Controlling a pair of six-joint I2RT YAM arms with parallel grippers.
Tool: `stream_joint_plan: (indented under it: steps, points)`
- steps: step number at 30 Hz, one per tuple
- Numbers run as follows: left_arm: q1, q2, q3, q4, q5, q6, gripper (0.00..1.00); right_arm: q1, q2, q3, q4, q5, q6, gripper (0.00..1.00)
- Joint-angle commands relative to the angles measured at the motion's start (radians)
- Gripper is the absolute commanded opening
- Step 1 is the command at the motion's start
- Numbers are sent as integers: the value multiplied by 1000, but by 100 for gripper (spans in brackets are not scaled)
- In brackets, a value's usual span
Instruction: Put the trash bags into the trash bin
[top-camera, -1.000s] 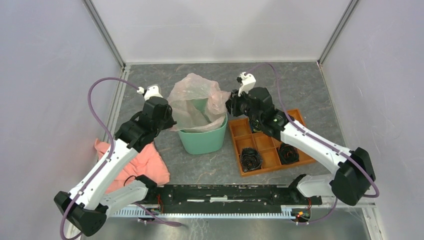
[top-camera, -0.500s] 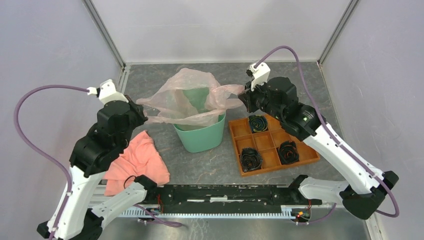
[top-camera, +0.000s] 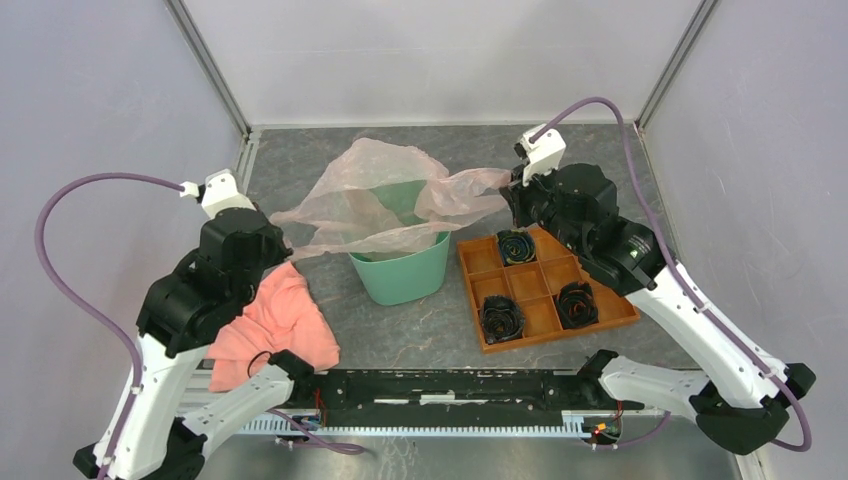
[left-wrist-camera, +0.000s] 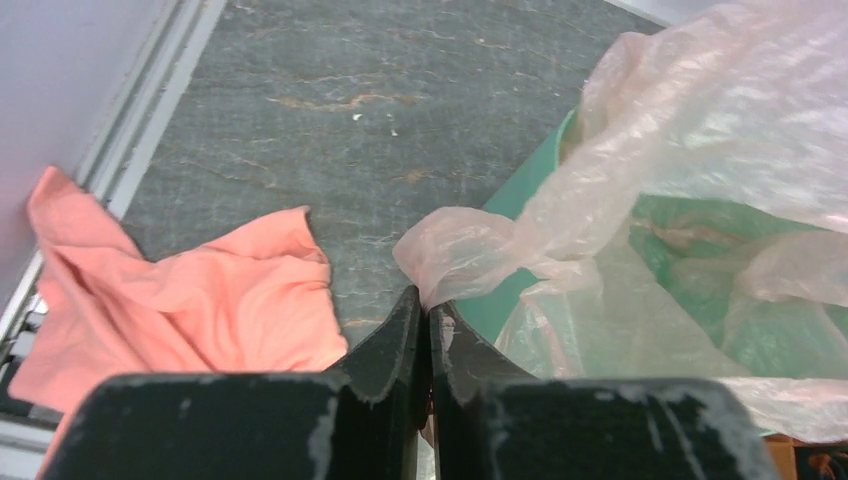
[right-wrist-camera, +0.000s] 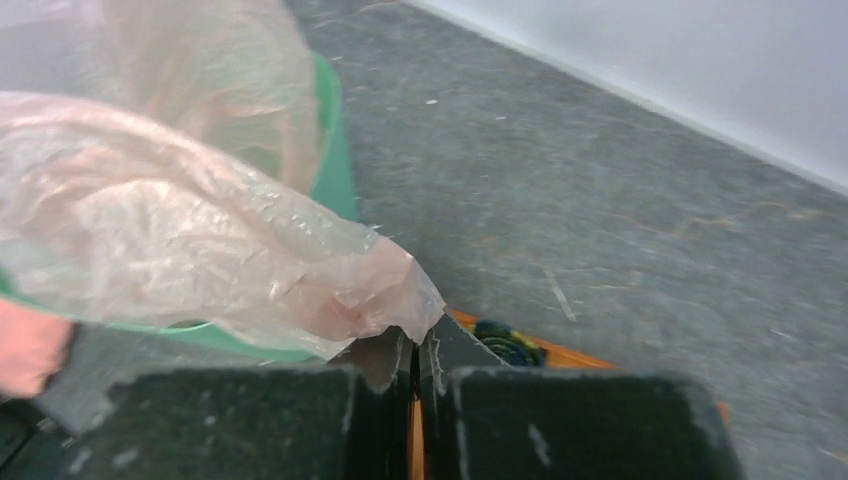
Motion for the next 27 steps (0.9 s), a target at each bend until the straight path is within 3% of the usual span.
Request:
stream_joint_plan:
  steps: [1, 3, 6, 11, 15, 16, 19, 22, 27]
  points:
    - [0, 11, 14, -57, -103, -31, 10, -7, 17, -16, 58, 236, -75, 0]
    - [0, 29, -14, -53, -146, -27, 9, -45, 87, 14, 27, 241, -86, 0]
    - [-1, 62, -40, -47, -182, -18, 7, -87, 149, 59, -7, 132, -72, 1]
    - [-1, 71, -15, -64, -156, -22, 13, -94, 137, 86, -35, 47, -71, 16]
    - [-2, 25, 46, -95, -42, -66, 38, -93, 50, 39, -48, -61, -44, 45]
    - [-1, 9, 58, -97, 11, -76, 49, -94, 28, 30, -51, -97, -32, 57]
    - [-1, -35, 87, -115, 105, -135, 68, -93, -5, 31, -76, -162, 21, 72]
    - [0, -77, 60, -115, 241, -226, 95, -94, -49, -24, -33, -253, 126, 82]
    - [-1, -147, -28, -107, 353, -445, 100, -93, -152, -183, 161, -305, 335, 98]
